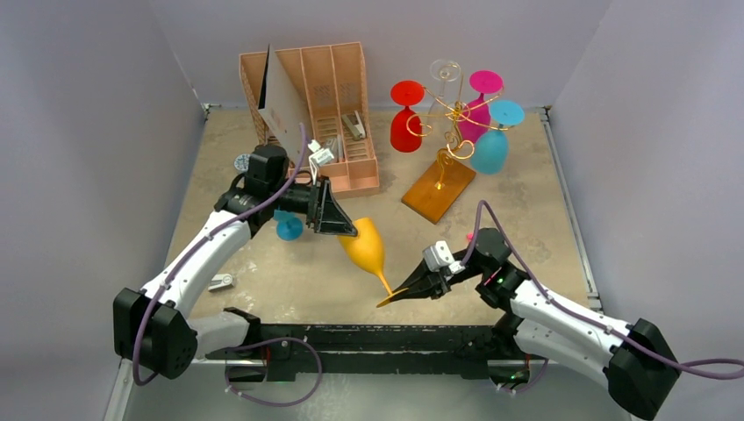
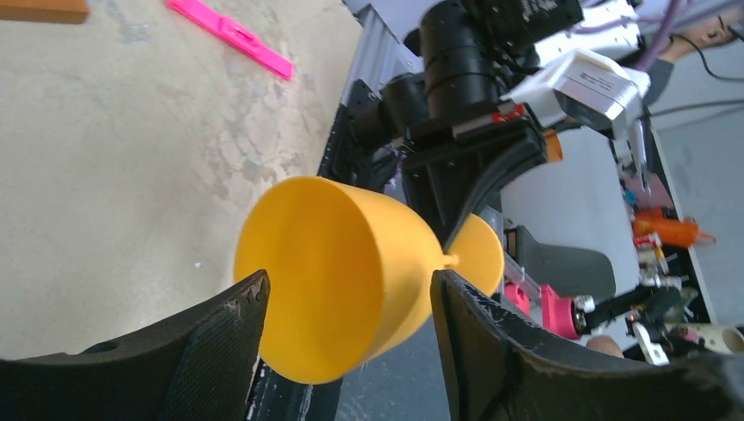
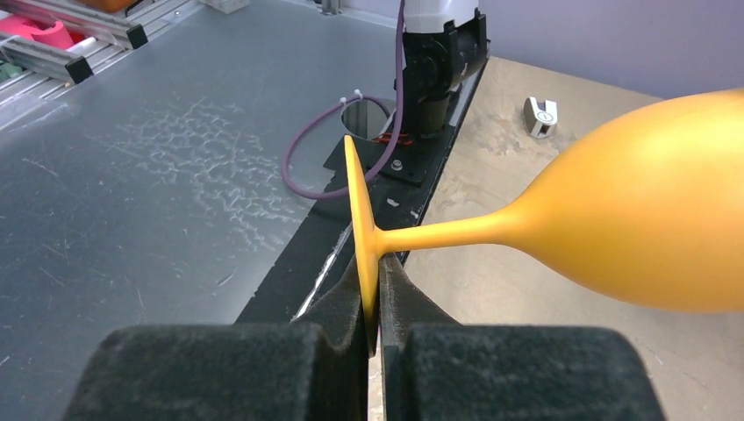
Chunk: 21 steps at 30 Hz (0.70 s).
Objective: Take the wine glass off the wine glass rack
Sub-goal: Place the wine glass at the center of the board.
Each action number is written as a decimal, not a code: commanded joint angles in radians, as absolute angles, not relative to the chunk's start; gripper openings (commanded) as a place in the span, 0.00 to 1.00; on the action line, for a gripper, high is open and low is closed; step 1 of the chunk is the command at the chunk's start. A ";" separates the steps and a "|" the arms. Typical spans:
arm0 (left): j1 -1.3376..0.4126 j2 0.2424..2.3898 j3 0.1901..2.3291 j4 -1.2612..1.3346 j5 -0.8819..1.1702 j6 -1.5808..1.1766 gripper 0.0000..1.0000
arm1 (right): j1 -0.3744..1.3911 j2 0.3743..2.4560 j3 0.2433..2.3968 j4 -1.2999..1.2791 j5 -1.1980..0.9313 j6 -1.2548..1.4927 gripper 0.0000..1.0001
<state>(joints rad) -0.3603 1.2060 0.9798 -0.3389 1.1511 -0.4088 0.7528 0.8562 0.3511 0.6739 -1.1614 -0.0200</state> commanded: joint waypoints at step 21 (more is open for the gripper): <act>-0.512 1.109 0.971 -0.362 1.333 -0.313 0.00 | 0.758 0.904 0.405 0.547 -1.110 -0.139 0.00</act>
